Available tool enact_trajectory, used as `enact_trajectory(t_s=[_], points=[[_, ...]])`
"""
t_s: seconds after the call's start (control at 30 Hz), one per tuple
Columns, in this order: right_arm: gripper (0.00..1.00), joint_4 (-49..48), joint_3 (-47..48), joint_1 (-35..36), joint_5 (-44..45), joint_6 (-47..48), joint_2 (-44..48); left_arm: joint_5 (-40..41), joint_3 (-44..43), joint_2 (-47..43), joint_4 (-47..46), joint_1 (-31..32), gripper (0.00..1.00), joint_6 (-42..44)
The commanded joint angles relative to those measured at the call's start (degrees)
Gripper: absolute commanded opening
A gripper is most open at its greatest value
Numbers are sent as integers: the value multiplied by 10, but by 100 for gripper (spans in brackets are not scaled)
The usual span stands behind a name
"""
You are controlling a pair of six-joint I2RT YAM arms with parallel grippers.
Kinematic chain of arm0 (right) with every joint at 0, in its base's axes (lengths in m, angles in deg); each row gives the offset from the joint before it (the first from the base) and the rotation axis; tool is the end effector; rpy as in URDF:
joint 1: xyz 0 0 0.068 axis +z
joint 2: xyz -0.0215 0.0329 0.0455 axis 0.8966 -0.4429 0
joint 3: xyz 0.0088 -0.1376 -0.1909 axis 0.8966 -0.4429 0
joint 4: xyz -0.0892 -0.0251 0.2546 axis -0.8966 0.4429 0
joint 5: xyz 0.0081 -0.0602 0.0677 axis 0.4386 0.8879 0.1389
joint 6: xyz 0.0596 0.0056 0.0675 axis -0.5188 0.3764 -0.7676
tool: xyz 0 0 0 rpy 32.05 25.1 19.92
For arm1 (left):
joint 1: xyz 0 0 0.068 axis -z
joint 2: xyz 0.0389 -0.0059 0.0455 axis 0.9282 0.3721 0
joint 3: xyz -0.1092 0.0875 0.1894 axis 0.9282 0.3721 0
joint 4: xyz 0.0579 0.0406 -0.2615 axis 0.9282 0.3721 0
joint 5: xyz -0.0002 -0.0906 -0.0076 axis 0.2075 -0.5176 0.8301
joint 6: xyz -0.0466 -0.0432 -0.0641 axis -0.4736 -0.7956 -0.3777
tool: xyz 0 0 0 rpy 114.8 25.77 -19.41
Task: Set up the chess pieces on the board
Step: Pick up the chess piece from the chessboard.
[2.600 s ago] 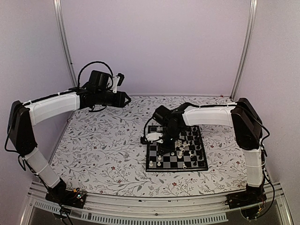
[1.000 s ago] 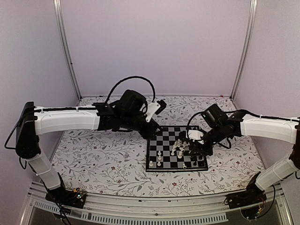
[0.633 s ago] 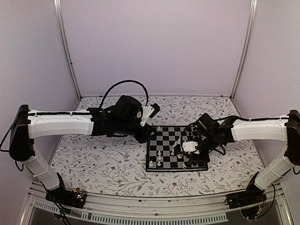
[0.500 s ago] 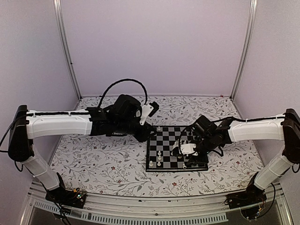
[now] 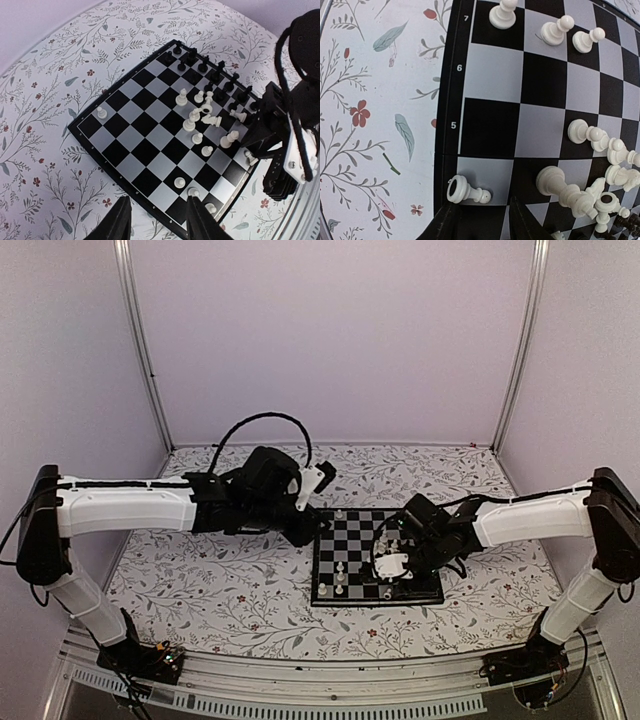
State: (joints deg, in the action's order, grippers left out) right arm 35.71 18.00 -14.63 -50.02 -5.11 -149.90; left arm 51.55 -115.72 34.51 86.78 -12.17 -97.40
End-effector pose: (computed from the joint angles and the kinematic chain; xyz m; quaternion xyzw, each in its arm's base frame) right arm 0.1929 0.2455 0.0711 -0.7500 0.6307 0.0933 0.1759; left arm 0.2298 -0.3299 0.1846 0.3452 0.8353 -0.2017 0.3774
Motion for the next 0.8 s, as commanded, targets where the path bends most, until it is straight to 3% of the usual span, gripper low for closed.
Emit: enact_trajectory(t_s=[0.0, 0.33, 0.6, 0.77], points=[[39, -4, 21, 11, -11, 1, -22, 7, 11, -19, -16, 7, 39, -3], [33, 1, 48, 12, -28, 2, -67, 16, 28, -28, -20, 6, 39, 0], [22, 7, 52, 11, -31, -7, -83, 20, 47, -45, -19, 1, 39, 3], [29, 4, 43, 10, -23, -17, -79, 18, 53, -50, -20, 1, 39, 5]])
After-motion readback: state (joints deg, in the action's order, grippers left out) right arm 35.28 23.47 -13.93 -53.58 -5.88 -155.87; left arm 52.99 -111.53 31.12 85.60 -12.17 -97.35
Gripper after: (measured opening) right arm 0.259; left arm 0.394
